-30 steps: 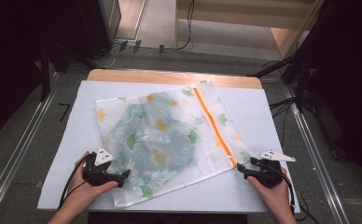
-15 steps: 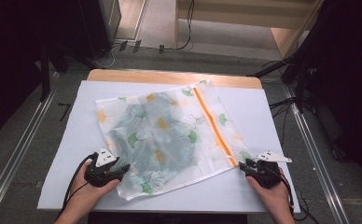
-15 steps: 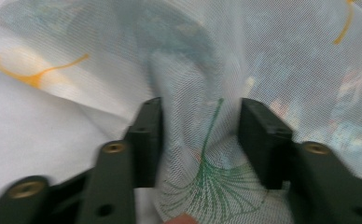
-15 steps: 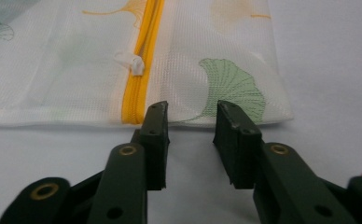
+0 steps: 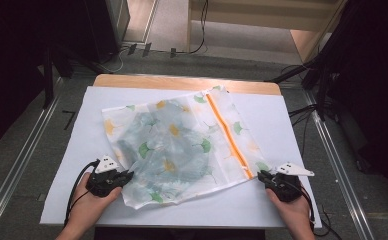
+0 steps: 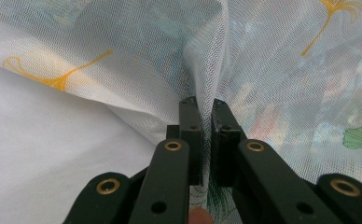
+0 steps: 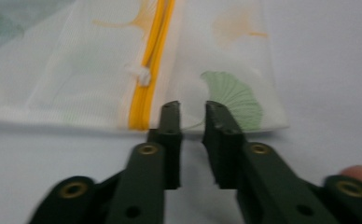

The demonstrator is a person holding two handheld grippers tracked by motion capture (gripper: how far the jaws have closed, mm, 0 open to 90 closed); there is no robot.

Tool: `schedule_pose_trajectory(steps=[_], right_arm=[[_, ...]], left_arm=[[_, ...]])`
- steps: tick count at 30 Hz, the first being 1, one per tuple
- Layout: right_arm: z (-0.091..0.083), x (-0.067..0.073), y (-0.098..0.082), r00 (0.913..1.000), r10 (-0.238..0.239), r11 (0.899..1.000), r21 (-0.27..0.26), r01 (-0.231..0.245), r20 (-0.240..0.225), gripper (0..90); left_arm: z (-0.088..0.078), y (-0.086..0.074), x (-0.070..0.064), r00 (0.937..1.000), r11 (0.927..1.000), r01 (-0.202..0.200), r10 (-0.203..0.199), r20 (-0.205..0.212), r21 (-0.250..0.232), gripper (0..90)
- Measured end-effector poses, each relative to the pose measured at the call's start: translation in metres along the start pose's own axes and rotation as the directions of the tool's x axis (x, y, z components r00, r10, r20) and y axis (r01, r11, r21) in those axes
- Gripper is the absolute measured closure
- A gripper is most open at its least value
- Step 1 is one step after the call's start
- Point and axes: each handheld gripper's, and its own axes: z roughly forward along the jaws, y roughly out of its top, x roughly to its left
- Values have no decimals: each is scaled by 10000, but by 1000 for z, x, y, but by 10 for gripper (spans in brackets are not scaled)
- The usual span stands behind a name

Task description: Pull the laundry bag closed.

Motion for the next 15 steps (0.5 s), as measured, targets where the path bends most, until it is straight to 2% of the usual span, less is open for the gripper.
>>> schedule_pose_trajectory(steps=[3, 6, 8, 10, 12, 15], right_arm=[[-1, -7, 1, 9972, 619, 9975, -360, -604, 427, 517], [7, -17, 5, 9918, 1198, 9928, -119, -1193, 455, 414], [12, -19, 8, 9891, 1410, 9900, 43, -1413, 426, 394], [16, -17, 9, 9908, 1237, 9916, 318, -1256, 542, 409], [16, -14, 9, 9921, 1011, 9939, 357, -1040, 738, 465], [17, -11, 10, 9935, 822, 9954, 417, -857, 793, 634]], left_arm=[[1, 0, 0, 10000, 10000, -12, 12, -33, 19, 861], [1, -1, 1, 10000, 10000, 3, -3, 25, 8, 857], [1, -1, 1, 10000, 10000, 2, -2, 27, -5, 853], [1, -1, 1, 10000, 10000, 5, -5, 19, -11, 852], [1, -1, 1, 10000, 10000, 0, 1, 32, -17, 851], [1, -1, 2, 10000, 10000, 23, -23, 45, -29, 853]])
